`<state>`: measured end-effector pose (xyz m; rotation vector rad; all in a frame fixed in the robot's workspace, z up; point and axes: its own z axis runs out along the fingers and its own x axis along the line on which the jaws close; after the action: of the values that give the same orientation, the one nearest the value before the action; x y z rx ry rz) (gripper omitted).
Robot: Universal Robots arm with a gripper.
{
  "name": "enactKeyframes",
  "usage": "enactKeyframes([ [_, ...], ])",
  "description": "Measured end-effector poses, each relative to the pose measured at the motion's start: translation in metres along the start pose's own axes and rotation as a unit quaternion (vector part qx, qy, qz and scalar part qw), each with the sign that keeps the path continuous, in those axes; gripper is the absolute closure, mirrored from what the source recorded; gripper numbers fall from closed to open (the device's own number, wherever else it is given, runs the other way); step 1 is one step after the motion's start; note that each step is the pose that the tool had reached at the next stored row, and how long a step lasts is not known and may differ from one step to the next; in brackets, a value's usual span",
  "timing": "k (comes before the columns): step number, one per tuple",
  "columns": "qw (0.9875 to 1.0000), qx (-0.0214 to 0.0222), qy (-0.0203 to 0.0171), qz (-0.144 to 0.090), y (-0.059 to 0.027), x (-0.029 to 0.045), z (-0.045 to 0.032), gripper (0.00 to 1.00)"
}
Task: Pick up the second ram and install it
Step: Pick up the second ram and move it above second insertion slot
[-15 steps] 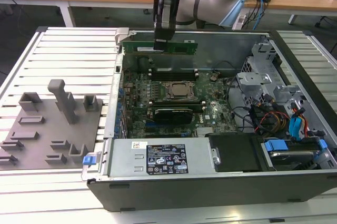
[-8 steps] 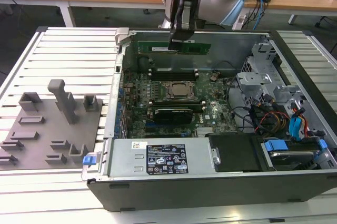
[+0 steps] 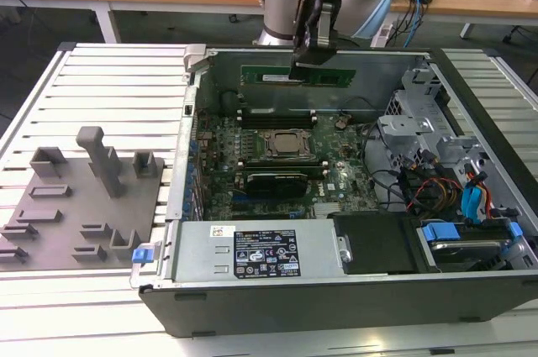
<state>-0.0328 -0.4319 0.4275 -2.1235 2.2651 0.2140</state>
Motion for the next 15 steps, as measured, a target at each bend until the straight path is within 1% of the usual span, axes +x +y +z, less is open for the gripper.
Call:
enactKeyframes([
  [3, 1.0, -0.0008, 0.0, 0.0, -0.0096, -0.0015, -0.0001, 0.87],
  [6, 1.0, -0.0016, 0.0001, 0.0, -0.0218, -0.0036, -0.0003, 0.87],
  [9, 1.0, -0.0022, 0.0001, 0.0, -0.0287, -0.0046, -0.0004, 0.87],
  [11, 1.0, -0.0027, 0.0001, 0.0, -0.0345, -0.0054, -0.0004, 0.87],
  [12, 1.0, -0.003, 0.0001, 0.0, -0.0388, -0.0059, -0.0004, 0.87],
  [14, 1.0, -0.0041, 0.0002, 0.001, -0.0448, -0.0067, 0.0013, 0.87],
  [15, 1.0, -0.0044, 0.0002, 0.001, -0.0454, -0.0065, 0.0031, 0.87],
])
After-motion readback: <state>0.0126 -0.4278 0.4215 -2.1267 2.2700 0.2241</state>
